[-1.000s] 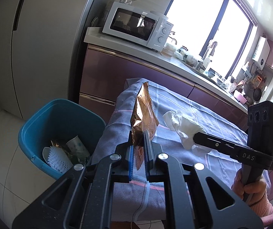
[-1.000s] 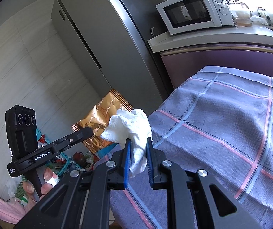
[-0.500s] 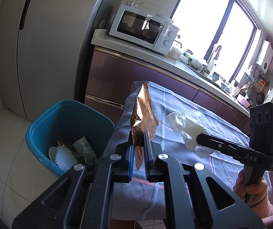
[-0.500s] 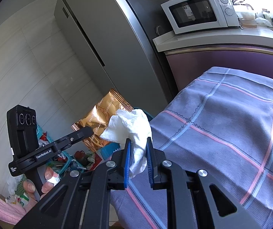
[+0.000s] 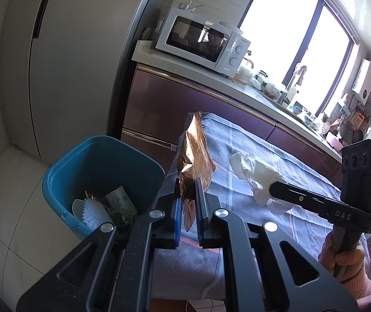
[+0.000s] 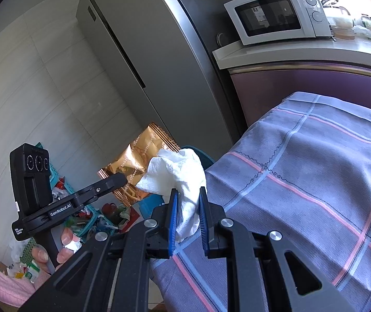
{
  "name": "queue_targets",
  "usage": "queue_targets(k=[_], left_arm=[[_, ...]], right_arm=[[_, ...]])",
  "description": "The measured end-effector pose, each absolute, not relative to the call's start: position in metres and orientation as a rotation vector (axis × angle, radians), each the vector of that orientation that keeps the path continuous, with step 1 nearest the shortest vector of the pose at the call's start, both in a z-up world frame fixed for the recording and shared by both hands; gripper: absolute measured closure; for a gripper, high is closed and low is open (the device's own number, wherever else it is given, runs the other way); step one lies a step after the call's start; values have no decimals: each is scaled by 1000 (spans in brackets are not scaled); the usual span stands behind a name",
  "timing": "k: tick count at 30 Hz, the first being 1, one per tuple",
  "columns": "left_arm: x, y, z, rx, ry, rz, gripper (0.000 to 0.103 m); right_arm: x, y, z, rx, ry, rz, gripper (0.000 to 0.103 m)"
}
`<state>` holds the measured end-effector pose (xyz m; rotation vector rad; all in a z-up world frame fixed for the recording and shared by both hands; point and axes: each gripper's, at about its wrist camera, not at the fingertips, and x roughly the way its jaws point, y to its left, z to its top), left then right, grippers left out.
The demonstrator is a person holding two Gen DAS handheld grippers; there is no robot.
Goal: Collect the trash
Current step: 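Lift the wrapper and tissue and carry them toward the teal bin with both tools, then lower the wrapper and tissue over the teal bin opening with both tools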
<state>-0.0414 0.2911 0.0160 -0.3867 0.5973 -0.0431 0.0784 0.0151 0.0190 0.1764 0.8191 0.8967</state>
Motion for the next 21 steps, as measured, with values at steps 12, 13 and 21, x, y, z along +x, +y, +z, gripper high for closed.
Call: queue_targets(k=[12,13,21], left_arm=[[-44,296,16,-396,597,-14,94],[-43,296,16,-396,597,-12,94],[-44,299,15,-401,600,6,94]], right_arm=[[82,27,19,168,828,917,89],[83,28,19,167,828,919,89],[84,36,18,162,828,934,89]])
